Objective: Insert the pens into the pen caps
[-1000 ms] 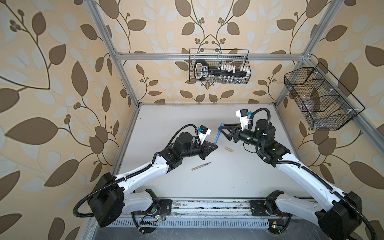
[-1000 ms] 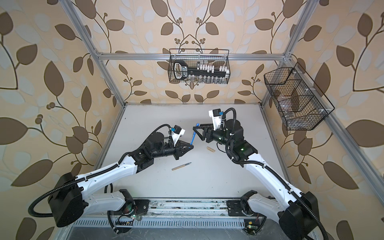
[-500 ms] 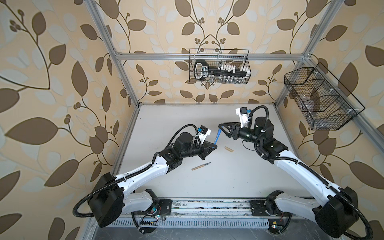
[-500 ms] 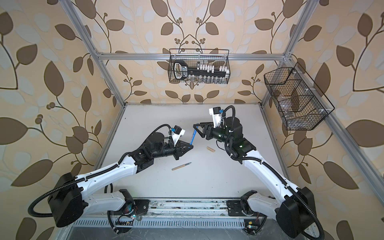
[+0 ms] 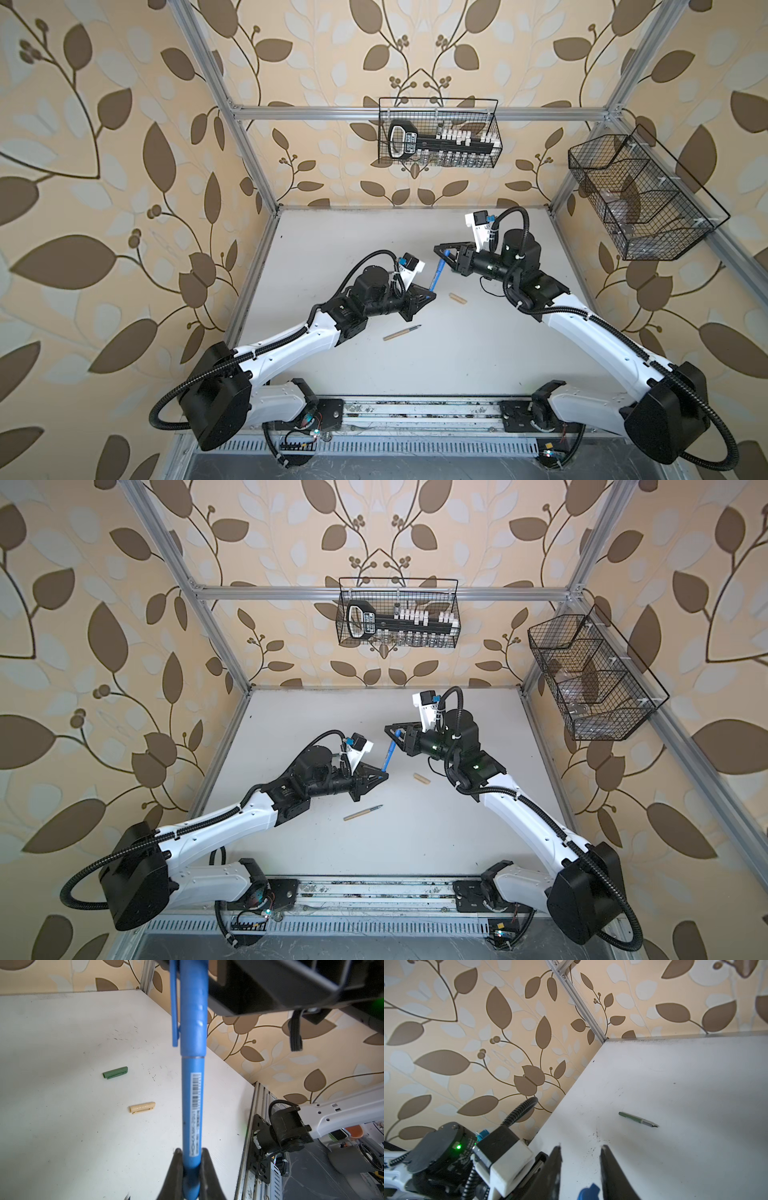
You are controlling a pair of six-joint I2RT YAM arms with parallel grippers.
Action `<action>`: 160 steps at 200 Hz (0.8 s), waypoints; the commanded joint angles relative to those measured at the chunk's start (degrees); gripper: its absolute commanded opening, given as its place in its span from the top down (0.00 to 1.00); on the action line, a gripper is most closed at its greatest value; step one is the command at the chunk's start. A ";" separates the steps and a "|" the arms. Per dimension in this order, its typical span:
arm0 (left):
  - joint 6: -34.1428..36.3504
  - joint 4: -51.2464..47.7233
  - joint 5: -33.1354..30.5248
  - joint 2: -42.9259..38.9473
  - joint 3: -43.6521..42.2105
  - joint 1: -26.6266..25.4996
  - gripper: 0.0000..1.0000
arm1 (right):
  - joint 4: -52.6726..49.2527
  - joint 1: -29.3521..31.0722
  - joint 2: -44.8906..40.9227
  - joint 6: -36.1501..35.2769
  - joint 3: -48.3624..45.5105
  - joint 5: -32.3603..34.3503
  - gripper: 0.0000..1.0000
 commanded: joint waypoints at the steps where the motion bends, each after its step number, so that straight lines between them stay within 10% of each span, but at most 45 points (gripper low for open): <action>1: 1.37 2.40 -1.89 0.16 0.39 -0.66 1.00 | -0.48 0.52 0.18 -0.17 1.88 -0.29 0.82; 34: 0.91 5.59 -7.05 0.50 0.63 -0.66 1.00 | -1.52 1.18 0.28 -0.49 1.24 0.29 1.00; 101: 6.11 8.73 -21.93 2.89 7.16 -0.45 1.00 | -2.05 4.74 -0.09 0.83 -3.93 5.68 1.00; 160: 4.53 13.46 -18.24 8.11 14.96 3.69 1.00 | 2.40 7.27 -1.21 6.11 -12.82 9.77 1.00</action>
